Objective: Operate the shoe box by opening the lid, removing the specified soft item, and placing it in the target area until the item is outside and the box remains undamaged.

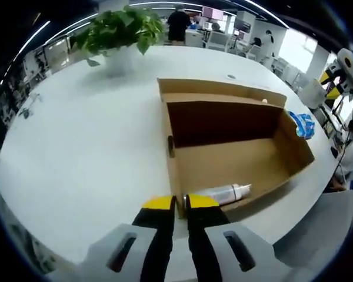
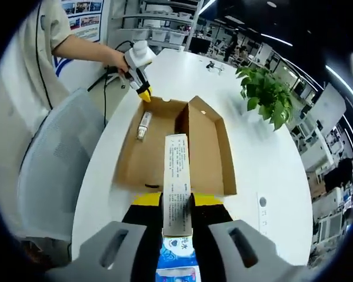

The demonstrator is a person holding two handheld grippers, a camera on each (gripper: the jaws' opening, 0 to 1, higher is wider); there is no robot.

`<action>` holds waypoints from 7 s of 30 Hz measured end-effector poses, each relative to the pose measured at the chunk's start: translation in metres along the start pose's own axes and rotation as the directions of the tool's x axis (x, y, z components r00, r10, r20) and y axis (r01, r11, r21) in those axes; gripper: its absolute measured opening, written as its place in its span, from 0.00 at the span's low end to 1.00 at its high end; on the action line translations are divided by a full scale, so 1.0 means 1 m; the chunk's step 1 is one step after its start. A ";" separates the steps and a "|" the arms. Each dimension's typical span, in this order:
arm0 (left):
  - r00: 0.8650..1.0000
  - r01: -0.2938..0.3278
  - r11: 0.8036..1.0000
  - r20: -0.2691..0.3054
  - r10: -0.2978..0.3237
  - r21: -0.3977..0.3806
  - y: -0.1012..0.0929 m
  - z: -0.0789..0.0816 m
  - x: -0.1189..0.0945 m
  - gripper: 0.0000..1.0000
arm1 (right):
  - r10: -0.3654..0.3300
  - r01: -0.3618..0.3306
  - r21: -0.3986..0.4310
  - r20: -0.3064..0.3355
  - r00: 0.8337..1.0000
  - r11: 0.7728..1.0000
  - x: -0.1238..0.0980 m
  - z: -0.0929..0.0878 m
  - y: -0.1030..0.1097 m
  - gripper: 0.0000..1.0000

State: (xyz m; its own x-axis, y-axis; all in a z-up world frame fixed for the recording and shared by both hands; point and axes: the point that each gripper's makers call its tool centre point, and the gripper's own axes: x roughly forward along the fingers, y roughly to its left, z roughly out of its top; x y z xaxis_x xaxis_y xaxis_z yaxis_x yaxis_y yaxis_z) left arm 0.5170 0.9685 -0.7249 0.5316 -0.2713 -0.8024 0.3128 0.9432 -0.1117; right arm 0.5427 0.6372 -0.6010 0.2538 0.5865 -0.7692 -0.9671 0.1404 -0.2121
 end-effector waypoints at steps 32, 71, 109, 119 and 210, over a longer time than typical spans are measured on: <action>1.000 -0.006 1.000 -0.026 0.006 -0.005 0.001 0.000 0.001 0.04 | -0.063 0.080 0.079 -0.196 0.979 0.994 -0.025 -0.128 -0.058 0.15; 0.998 -0.006 1.000 -0.057 0.005 -0.018 0.001 -0.001 0.004 0.04 | 0.019 0.016 0.075 -0.440 0.898 0.997 -0.002 -0.261 -0.062 0.15; 0.998 -0.004 1.000 -0.062 0.004 0.003 0.003 0.000 0.003 0.04 | -0.024 0.045 0.028 -0.528 0.849 0.999 -0.012 -0.285 -0.068 0.17; 0.998 -0.012 0.997 -0.056 0.017 0.080 0.005 0.004 0.004 0.13 | -0.082 0.117 0.041 -0.497 0.864 0.992 -0.019 -0.271 -0.075 0.18; 0.752 0.659 0.165 -0.649 -0.113 0.734 -0.089 -0.016 0.071 0.46 | -0.527 0.429 0.768 -0.142 0.838 0.476 -0.095 -0.121 0.141 0.91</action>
State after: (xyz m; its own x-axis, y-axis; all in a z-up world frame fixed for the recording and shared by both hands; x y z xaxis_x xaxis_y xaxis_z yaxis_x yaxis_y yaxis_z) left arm 0.5146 0.8681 -0.7812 -0.1467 -0.1859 -0.9715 0.9796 -0.1637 -0.1166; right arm 0.3847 0.5045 -0.6309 0.7248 0.3043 -0.6181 -0.3636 0.9310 0.0320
